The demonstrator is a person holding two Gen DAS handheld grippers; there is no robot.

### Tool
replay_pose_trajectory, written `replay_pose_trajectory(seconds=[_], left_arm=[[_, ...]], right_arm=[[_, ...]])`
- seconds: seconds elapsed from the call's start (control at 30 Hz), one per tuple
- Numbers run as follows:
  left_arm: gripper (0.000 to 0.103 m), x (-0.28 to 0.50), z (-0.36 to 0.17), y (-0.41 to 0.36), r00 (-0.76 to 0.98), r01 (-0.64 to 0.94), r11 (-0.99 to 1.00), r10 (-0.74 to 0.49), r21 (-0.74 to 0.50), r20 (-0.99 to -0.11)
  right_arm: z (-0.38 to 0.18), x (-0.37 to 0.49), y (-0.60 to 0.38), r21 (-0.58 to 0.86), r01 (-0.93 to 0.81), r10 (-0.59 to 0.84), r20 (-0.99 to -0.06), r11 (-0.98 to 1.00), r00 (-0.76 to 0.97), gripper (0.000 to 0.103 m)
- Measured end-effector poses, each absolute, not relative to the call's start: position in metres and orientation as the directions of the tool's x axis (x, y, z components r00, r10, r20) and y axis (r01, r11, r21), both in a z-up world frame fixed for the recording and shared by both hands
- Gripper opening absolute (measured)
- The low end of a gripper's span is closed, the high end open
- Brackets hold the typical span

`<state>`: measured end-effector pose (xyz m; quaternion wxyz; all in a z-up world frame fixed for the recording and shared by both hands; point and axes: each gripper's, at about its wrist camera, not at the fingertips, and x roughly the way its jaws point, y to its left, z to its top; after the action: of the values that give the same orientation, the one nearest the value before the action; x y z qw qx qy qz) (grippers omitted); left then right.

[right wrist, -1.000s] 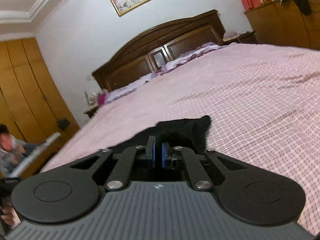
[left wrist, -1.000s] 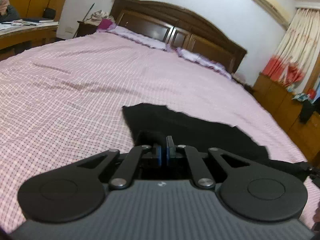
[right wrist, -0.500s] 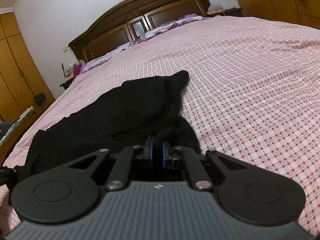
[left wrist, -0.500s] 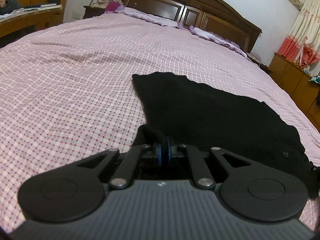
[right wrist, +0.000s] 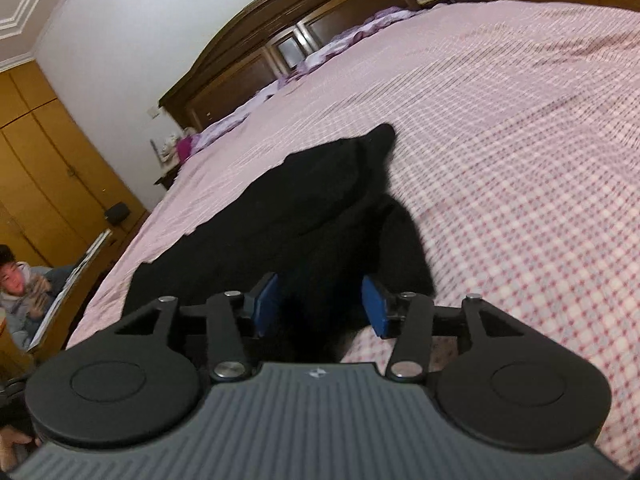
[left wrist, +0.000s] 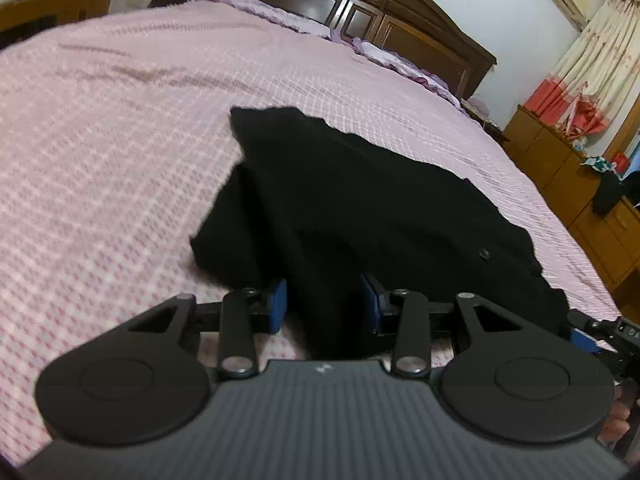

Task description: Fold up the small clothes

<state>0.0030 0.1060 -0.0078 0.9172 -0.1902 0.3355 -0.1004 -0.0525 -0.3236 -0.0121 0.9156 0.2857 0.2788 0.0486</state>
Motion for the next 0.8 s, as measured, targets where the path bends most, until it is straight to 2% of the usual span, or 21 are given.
replay_pose_trajectory(seconds=[0.23, 0.27, 0.3, 0.33, 0.4, 0.47, 0.53, 0.8], left_arm=[[0.039, 0.008, -0.014, 0.103, 0.741, 0.062, 0.894, -0.339, -0.445, -0.580], [0.037, 0.009, -0.014, 0.104, 0.738, 0.056, 0.887, -0.346, -0.459, -0.579], [0.025, 0.010, -0.013, 0.105, 0.735, 0.051, 0.880, -0.353, -0.473, -0.578], [0.012, 0.010, -0.013, 0.107, 0.728, 0.053, 0.869, -0.370, -0.491, -0.576], [0.011, 0.009, -0.014, 0.110, 0.713, 0.054, 0.838, -0.413, -0.544, -0.566], [0.010, 0.008, -0.015, 0.110, 0.707, 0.053, 0.823, -0.431, -0.566, -0.561], [0.008, 0.008, -0.013, 0.110, 0.711, 0.055, 0.821, -0.432, -0.569, -0.555], [0.008, 0.012, 0.039, 0.106, 0.790, 0.160, 0.822, -0.439, -0.547, -0.428]], right_arm=[[-0.019, -0.048, -0.313, 0.547, 0.045, 0.283, -0.499, 0.836, 0.819, 0.054], [-0.018, -0.047, -0.312, 0.545, 0.040, 0.288, -0.502, 0.837, 0.815, 0.052], [-0.017, -0.047, -0.311, 0.547, 0.039, 0.294, -0.507, 0.836, 0.810, 0.049], [-0.016, -0.048, -0.311, 0.553, 0.032, 0.306, -0.508, 0.833, 0.805, 0.041], [-0.014, -0.050, -0.310, 0.570, 0.013, 0.342, -0.510, 0.821, 0.789, 0.032], [-0.013, -0.051, -0.309, 0.578, -0.009, 0.368, -0.507, 0.816, 0.780, 0.014], [-0.011, -0.051, -0.309, 0.563, -0.014, 0.356, -0.503, 0.826, 0.787, 0.008], [0.029, -0.043, -0.312, 0.573, -0.094, 0.355, -0.362, 0.814, 0.862, 0.006]])
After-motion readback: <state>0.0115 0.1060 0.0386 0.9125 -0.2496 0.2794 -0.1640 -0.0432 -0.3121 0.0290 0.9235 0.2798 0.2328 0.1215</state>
